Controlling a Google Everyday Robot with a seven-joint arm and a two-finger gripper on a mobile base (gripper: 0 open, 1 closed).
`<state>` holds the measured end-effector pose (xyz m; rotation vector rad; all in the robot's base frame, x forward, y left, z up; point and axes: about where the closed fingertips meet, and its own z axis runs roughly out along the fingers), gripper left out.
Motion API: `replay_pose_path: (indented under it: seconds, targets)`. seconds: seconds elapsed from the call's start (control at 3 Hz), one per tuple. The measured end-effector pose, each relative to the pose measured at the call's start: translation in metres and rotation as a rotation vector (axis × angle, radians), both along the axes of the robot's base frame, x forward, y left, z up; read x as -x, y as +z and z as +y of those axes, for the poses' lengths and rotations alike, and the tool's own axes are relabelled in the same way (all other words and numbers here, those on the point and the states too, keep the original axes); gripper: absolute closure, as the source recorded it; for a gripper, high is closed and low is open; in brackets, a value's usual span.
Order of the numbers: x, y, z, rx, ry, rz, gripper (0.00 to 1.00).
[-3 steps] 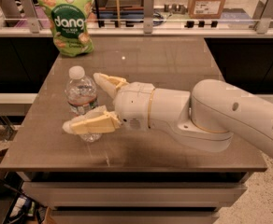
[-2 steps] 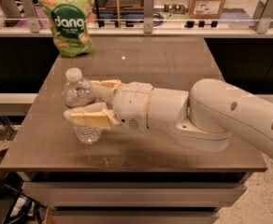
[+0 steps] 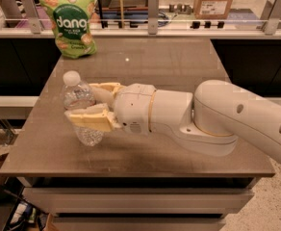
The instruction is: Move water bottle near green rice chip bag
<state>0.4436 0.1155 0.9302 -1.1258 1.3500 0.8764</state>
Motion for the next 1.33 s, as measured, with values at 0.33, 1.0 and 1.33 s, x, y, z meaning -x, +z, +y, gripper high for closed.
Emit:
replay_pose_path:
  seconds: [0.33,1.0,1.33]
  targets:
    - [0.002,0.002,0.002,0.002,0.003,-0.004,1.00]
    - [-0.011,0.027,0.002,0.035,-0.016,-0.007,1.00]
    - [-0.037,0.055,-0.001,0.060,-0.047,-0.022,1.00]
